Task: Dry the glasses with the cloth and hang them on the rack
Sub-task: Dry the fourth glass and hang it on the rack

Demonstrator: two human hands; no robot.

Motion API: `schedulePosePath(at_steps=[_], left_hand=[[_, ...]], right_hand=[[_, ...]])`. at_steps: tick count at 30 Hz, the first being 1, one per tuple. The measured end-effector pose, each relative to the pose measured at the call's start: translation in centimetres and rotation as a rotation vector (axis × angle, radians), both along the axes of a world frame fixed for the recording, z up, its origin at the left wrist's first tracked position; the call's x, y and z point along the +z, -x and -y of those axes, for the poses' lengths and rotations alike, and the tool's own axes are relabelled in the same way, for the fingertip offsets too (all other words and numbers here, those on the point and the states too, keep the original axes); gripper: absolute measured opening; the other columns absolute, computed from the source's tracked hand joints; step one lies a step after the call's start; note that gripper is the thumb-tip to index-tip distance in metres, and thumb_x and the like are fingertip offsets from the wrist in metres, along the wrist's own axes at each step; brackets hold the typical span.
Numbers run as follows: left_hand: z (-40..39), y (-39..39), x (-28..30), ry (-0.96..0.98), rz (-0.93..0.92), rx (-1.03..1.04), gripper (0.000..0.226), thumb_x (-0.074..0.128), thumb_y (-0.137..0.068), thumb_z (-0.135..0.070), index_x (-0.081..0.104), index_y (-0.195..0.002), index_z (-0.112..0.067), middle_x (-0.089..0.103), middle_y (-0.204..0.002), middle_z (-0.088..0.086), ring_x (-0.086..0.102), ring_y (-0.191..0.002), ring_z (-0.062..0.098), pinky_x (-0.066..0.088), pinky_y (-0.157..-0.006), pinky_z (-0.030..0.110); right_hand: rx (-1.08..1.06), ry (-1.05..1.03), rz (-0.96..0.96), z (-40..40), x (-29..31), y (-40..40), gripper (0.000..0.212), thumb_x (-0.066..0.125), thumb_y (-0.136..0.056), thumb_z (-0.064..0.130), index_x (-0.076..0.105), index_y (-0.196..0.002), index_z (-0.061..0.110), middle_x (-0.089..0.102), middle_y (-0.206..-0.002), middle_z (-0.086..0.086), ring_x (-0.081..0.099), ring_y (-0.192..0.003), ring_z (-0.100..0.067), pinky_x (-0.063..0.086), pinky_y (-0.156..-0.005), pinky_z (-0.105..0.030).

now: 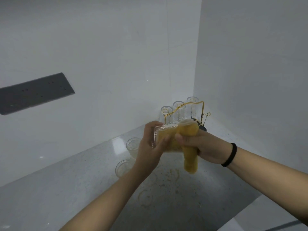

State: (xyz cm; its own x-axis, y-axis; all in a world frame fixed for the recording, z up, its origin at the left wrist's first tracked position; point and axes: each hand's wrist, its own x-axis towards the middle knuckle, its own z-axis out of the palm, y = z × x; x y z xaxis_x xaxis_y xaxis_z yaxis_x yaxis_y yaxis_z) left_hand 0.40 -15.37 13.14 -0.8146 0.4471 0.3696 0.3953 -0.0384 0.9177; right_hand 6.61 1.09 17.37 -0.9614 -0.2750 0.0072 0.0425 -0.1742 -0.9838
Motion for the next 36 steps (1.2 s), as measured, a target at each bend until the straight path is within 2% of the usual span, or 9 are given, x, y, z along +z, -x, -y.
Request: schedulePosePath(at_steps=[2,4,8,13,18,23,27,31,36], left_hand=[[-0.2,0.0,0.4,-0.037,0.1,-0.005,0.037,0.06,-0.076,-0.051,0.054,-0.104,-0.027,0.063,-0.086,-0.02,0.062,-0.077,0.003,0.054,-0.06,0.029],[-0.2,0.1,1.2,0.002,0.311,-0.068,0.04,0.061,-0.075,-0.057,0.06,-0.097,-0.024,0.066,-0.08,-0.012,0.064,-0.067,0.009,0.052,-0.05,0.029],[0.3,0.8,2.0,0.192,0.9,-0.354,0.047,0.052,-0.085,-0.064,0.07,-0.089,-0.021,0.07,-0.073,0.002,0.065,-0.057,0.015,0.052,-0.048,0.024],[1.2,2.8,1.3,0.318,0.761,-0.525,0.066,0.052,-0.076,-0.073,0.064,-0.118,-0.023,0.072,-0.111,0.002,0.069,-0.099,0.021,0.057,-0.087,0.038],[0.0,3.0,2.3,0.499,0.387,-0.678,0.072,0.077,-0.063,-0.034,0.054,-0.126,-0.008,0.064,-0.121,0.011,0.062,-0.113,0.025,0.049,-0.101,0.04],[-0.4,2.5,0.9,0.218,0.659,-0.702,0.077,0.086,-0.053,-0.057,0.058,-0.11,-0.014,0.073,-0.096,-0.001,0.07,-0.089,0.016,0.057,-0.076,0.028],[-0.2,2.4,1.3,0.099,0.76,-0.557,0.079,0.091,-0.046,-0.052,0.066,-0.108,-0.01,0.071,-0.101,0.008,0.068,-0.092,0.023,0.056,-0.083,0.037],[-0.3,2.2,1.6,-0.07,0.819,-0.325,0.033,0.07,-0.075,-0.049,0.08,-0.092,-0.023,0.075,-0.102,0.005,0.072,-0.092,0.022,0.06,-0.079,0.038],[-1.8,2.4,1.9,-0.45,0.908,-0.155,0.062,0.057,-0.087,-0.045,0.053,-0.134,-0.004,0.059,-0.133,0.02,0.057,-0.122,0.034,0.041,-0.108,0.049]], right_hand=[[0.077,-0.193,-0.022,0.2,0.1,-0.1,0.033,0.064,-0.074,0.048,0.061,-0.104,0.035,0.064,-0.111,0.009,0.059,-0.105,-0.001,0.047,-0.094,-0.02],[0.195,-0.711,-0.163,0.4,0.2,-0.4,0.035,0.054,-0.077,0.052,0.047,-0.109,0.043,0.051,-0.113,0.023,0.052,-0.101,0.012,0.039,-0.094,-0.008],[0.186,-1.436,-0.636,-0.2,-1.1,-0.7,0.04,0.045,-0.089,0.049,0.053,-0.122,0.027,0.053,-0.127,0.009,0.047,-0.116,-0.009,0.026,-0.103,-0.017],[0.138,-1.231,-0.529,-1.3,0.9,-0.7,0.032,0.064,-0.081,0.039,0.065,-0.106,0.019,0.065,-0.106,0.006,0.055,-0.097,-0.008,0.031,-0.08,-0.001],[0.277,-1.111,-0.335,-1.1,2.0,-0.4,0.028,0.071,-0.076,0.032,0.064,-0.1,0.021,0.059,-0.083,0.019,0.052,-0.078,0.017,0.037,-0.076,0.0],[-0.079,-0.84,-0.315,-1.6,1.7,-0.4,0.031,0.075,-0.072,0.018,0.058,-0.078,0.043,0.063,-0.08,0.038,0.057,-0.081,0.017,0.045,-0.076,-0.007],[-0.443,-0.333,-0.161,-1.8,1.0,0.4,0.023,0.062,-0.083,0.018,0.061,-0.099,0.001,0.065,-0.1,-0.025,0.06,-0.094,-0.043,0.048,-0.082,-0.058],[-0.635,0.05,-0.084,-1.1,0.2,0.2,0.051,0.052,-0.081,0.039,0.054,-0.119,0.004,0.063,-0.112,-0.022,0.061,-0.103,-0.038,0.05,-0.086,-0.051],[-0.639,0.198,0.107,3.7,-2.5,-0.2,0.07,0.046,-0.067,0.065,0.046,-0.126,0.028,0.057,-0.122,-0.006,0.058,-0.109,-0.021,0.047,-0.096,-0.039]])
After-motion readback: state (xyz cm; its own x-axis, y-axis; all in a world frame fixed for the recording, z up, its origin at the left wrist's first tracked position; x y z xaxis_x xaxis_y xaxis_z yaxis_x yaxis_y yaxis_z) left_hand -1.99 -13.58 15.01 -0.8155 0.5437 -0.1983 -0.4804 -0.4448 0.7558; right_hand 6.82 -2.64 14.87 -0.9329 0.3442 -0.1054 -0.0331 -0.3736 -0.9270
